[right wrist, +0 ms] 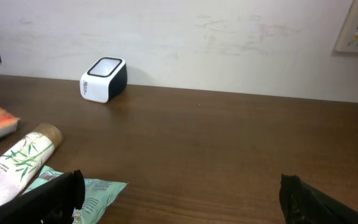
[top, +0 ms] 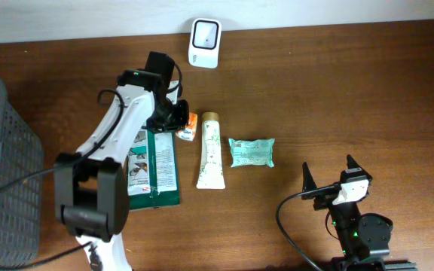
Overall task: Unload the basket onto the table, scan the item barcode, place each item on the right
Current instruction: 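Place the orange box between the green bag and white tube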
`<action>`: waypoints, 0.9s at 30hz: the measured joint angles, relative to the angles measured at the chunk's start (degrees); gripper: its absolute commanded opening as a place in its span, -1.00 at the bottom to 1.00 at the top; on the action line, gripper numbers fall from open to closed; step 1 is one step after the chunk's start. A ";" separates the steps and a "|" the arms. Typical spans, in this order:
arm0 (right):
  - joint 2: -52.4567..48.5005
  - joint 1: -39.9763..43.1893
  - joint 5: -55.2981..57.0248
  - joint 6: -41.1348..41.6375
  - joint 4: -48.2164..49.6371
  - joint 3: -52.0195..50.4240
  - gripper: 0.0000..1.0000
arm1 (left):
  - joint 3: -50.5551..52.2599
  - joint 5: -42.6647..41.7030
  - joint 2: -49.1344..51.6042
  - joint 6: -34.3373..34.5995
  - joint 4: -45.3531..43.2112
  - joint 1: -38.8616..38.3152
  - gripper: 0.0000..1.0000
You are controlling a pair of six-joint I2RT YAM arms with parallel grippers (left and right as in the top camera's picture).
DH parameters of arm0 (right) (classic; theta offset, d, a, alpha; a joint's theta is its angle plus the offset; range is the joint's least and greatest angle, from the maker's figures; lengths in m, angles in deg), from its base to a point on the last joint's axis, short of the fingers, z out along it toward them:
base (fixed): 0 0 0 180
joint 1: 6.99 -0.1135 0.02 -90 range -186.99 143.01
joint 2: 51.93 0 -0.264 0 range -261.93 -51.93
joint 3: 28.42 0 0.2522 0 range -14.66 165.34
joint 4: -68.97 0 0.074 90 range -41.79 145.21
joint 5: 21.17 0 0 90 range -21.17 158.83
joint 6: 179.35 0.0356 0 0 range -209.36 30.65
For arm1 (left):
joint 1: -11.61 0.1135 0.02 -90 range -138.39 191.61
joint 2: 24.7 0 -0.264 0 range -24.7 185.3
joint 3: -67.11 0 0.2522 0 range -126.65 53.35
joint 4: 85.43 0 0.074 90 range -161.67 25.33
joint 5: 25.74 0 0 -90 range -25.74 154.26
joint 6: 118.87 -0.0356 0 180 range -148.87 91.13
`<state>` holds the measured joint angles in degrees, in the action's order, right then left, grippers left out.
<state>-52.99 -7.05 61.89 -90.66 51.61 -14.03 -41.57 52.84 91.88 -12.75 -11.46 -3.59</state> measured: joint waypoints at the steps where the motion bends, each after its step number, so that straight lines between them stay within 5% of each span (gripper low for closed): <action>1: 0.00 0.00 0.00 -0.02 0.00 0.00 0.97 | 0.00 0.61 1.07 1.40 -0.02 0.00 -0.95; 2: 0.00 0.00 0.00 0.00 0.00 0.00 0.97 | 0.13 1.01 1.79 2.82 0.00 0.00 -0.04; 4: 0.00 0.00 -0.02 -0.02 0.00 0.00 0.97 | 0.55 0.72 2.40 5.20 -0.02 -0.02 0.34; 7: 0.00 0.00 -0.02 0.04 -0.02 0.00 0.97 | 0.76 -2.01 2.71 7.52 1.44 -0.02 0.48; 17: 0.00 0.00 -0.02 0.02 0.00 0.00 0.97 | -4.92 0.72 0.42 7.30 5.68 0.17 0.36; 22: 0.00 0.00 0.00 0.00 0.00 0.00 0.97 | -11.96 12.92 -15.89 6.99 9.60 4.52 0.47; 24: 0.00 0.00 0.00 0.02 0.00 0.00 0.97 | -13.33 18.71 -24.85 6.84 10.49 9.94 0.72; 27: 0.00 0.00 -0.02 0.02 0.00 0.00 0.97 | -13.73 24.87 -32.41 6.64 11.21 21.57 0.77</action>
<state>-52.99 -7.05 61.87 -90.63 51.61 -14.03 -55.29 77.71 59.46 -6.11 -0.25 17.98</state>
